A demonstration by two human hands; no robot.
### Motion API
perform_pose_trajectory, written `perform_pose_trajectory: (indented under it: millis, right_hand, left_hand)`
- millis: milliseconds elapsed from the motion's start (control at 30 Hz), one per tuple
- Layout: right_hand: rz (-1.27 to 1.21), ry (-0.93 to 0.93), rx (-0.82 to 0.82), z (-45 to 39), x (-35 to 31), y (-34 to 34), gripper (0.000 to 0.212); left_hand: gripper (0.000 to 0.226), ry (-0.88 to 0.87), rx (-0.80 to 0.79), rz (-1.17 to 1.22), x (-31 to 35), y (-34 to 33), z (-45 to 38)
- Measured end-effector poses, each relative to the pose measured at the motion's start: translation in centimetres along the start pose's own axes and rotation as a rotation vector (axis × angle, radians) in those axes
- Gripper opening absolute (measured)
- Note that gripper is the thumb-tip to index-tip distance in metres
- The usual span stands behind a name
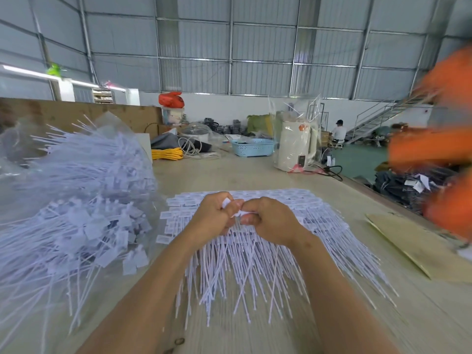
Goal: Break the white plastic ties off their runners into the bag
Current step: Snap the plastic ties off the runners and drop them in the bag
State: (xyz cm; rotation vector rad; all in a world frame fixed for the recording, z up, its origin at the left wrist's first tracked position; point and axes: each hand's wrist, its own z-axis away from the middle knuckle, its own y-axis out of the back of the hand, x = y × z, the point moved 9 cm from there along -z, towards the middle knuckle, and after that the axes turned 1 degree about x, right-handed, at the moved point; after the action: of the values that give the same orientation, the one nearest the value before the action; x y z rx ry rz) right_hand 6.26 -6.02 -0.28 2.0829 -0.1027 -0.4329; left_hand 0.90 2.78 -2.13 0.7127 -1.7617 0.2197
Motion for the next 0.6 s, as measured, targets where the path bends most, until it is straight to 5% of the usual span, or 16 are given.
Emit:
perform_pose_trajectory:
  millis: [200, 300, 467, 600]
  right_hand:
    - [0.124, 0.038, -0.044, -0.2, -0.6, -0.9, 0.013]
    - [0.195, -0.106, -0.020, 0.5, 2.8, 0.6, 0.012]
    - [-0.130, -0.124, 0.254, 0.6, 3.0, 3.0, 0.021]
    - [-0.290, 0.013, 0.257, -0.7, -0.6, 1.7, 0.011]
  left_hand:
    - [0.030, 0.121, -0.183, 0.001, -0.8, -0.2, 0.5]
    - [0.035, 0.159, -0.280, -0.043, -1.6, 0.5, 0.9]
    - [0.022, 0.118, 0.244, 0.449, -2.7, 3.6, 0.0]
    - [0.032, 0.121, 0.159, 0.435, -2.5, 0.5, 0.1]
